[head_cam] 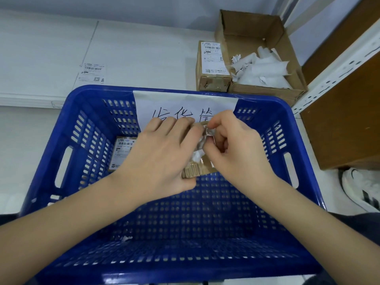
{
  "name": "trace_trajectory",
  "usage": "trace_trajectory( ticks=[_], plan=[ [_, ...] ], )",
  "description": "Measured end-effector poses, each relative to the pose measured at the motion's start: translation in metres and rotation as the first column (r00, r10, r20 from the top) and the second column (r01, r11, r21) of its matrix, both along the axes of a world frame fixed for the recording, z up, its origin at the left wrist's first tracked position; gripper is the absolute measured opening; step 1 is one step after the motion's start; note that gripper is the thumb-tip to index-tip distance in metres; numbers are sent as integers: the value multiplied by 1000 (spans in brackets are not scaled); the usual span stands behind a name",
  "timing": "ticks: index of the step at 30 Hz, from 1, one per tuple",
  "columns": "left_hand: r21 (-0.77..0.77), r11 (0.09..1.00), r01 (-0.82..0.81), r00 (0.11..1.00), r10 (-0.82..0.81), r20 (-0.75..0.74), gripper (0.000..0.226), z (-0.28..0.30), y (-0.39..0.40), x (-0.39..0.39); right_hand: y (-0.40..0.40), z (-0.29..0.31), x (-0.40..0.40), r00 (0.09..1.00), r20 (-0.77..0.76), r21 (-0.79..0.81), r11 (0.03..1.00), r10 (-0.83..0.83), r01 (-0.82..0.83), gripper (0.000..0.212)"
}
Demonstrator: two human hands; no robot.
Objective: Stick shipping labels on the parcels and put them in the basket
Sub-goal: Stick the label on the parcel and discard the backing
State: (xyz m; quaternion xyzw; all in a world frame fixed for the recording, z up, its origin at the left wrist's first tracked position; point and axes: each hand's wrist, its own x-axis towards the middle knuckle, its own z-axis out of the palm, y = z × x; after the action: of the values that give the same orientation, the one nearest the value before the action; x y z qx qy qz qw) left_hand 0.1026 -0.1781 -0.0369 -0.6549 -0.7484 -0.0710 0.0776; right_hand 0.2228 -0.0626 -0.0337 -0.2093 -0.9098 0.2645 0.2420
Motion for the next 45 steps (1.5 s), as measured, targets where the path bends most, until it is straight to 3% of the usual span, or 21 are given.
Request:
trace_trajectory(
  ticks=[2,8,15,18,20,22,27,32,37,45],
  plan=[
    [-1,1000,-7,1000,7,5,80,2,0,-1,-1,1,0,1000,-6,-78,997,3,-4,12],
    [-7,1000,-1,1000,1,6,79,5,-2,-1,-5,4,1,999,-12,-271,962,-31,27,24],
    [17,999,-38,999,38,16,77,9,0,-6,-2,9,4,998,-16,-239,969,54,-56,35],
    [24,999,-34,999,34,13,79,9,-1,-4,0,11,7,999,-13,-283,959,32,-34,27],
    [18,1000,-10,1000,10,-1,85,6,-2,-2,-2,12,6,999,46,-287,958,-3,16,34],
    [-4,1000,6,1000,-6,-16,95,4,-2,-1,-5,11,5,992,116,-253,964,-53,81,39],
    [-35,999,-1,998,-1,-56,101,2,-2,1,-8,3,5,985,145,-160,980,-96,119,28],
    [-18,1000,-1,996,-1,-94,103,4,-1,0,0,6,3,987,120,-309,941,-109,141,24],
    [-15,1000,16,999,-17,-44,85,6,-2,-5,5,8,3,995,61,-480,873,-73,94,22],
    [10,1000,29,1000,-29,-4,85,11,-4,-10,10,16,7,1000,-30,-598,801,-10,-10,19]
  ],
)
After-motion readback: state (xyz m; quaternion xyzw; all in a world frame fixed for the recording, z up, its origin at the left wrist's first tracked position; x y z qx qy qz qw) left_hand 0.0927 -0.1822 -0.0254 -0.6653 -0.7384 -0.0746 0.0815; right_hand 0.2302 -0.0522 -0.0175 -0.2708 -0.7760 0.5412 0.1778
